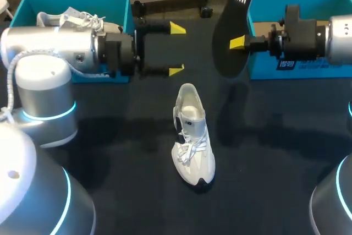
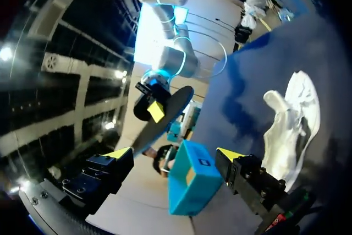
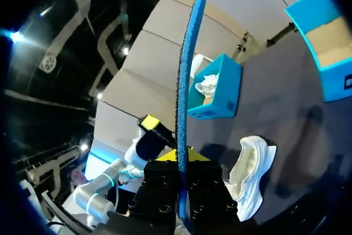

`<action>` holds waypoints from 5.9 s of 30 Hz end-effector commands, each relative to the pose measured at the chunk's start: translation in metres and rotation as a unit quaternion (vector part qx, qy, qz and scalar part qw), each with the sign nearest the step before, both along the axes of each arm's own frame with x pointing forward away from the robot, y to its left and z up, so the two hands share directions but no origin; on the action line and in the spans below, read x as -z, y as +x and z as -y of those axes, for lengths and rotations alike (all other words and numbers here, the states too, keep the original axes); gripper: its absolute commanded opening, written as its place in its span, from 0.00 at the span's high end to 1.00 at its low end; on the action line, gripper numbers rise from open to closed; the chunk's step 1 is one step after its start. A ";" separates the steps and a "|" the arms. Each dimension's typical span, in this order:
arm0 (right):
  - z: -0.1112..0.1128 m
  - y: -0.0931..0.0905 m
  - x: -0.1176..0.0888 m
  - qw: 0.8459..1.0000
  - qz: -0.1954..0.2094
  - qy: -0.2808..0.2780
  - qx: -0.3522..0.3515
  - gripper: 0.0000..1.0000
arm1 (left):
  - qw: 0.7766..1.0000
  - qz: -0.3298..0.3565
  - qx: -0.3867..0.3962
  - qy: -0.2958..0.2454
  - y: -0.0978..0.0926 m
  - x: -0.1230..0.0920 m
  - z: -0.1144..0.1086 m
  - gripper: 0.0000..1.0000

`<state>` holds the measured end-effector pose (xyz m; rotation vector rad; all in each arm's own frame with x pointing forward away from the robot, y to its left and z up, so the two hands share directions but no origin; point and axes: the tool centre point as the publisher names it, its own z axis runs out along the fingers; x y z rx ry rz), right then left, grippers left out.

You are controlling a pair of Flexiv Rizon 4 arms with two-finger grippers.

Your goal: Take the shoe out of the shoebox, open the shoe tongue, remove and reinsert the insole, then place the shoe into the shoebox

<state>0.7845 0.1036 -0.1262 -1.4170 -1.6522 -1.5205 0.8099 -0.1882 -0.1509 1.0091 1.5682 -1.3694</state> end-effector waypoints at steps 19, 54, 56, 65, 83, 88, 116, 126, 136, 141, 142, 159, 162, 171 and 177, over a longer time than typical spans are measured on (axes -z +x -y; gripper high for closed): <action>-0.024 0.012 -0.013 0.990 0.143 -0.017 -0.009 1.00 | 0.968 -0.214 -0.042 0.123 -0.009 0.050 -0.047 0.00; -0.022 0.023 -0.001 0.976 0.217 -0.011 -0.013 1.00 | 0.939 -0.303 -0.056 0.155 -0.027 0.083 -0.064 0.00; -0.023 0.027 0.003 0.966 0.256 -0.020 -0.021 1.00 | 0.932 -0.317 -0.064 0.166 -0.030 0.092 -0.069 0.00; -0.032 0.033 0.010 0.956 0.287 -0.029 -0.045 1.00 | 0.897 -0.377 -0.094 0.212 -0.038 0.125 -0.075 0.00; -0.035 0.043 0.024 0.937 0.338 -0.055 -0.070 1.00 | 0.857 -0.423 -0.159 0.247 -0.030 0.174 -0.067 0.00; -0.040 0.046 0.038 0.926 0.365 -0.056 -0.083 1.00 | 0.851 -0.428 -0.174 0.251 -0.028 0.185 -0.066 0.00; -0.067 0.056 0.082 0.918 0.376 -0.015 -0.127 1.00 | 0.809 -0.464 -0.203 0.297 -0.023 0.192 -0.036 0.00; -0.076 0.048 0.117 0.924 0.358 0.006 -0.130 1.00 | 0.806 -0.466 -0.202 0.303 -0.026 0.193 -0.037 0.00; -0.076 0.047 0.118 0.927 0.351 0.016 -0.131 1.00 | 0.805 -0.469 -0.200 0.304 -0.029 0.196 -0.038 0.00; -0.076 0.047 0.118 0.927 0.351 0.016 -0.131 1.00 | 0.805 -0.469 -0.200 0.304 -0.029 0.198 -0.038 0.00; -0.076 0.047 0.118 0.927 0.351 0.016 -0.131 1.00 | 0.805 -0.469 -0.200 0.304 -0.029 0.199 -0.038 0.00; -0.072 0.042 0.137 0.940 0.304 0.050 -0.144 1.00 | 0.806 -0.468 -0.201 0.300 -0.034 0.201 -0.038 0.00; -0.071 0.040 0.142 0.943 0.296 0.054 -0.144 1.00 | 0.807 -0.467 -0.201 0.300 -0.035 0.201 -0.039 0.00; -0.067 0.035 0.160 0.949 0.272 0.061 -0.146 1.00 | 0.806 -0.468 -0.206 0.298 -0.037 0.201 -0.042 0.00; -0.066 0.034 0.164 0.951 0.265 0.061 -0.146 1.00 | 0.805 -0.470 -0.208 0.295 -0.040 0.200 -0.043 0.00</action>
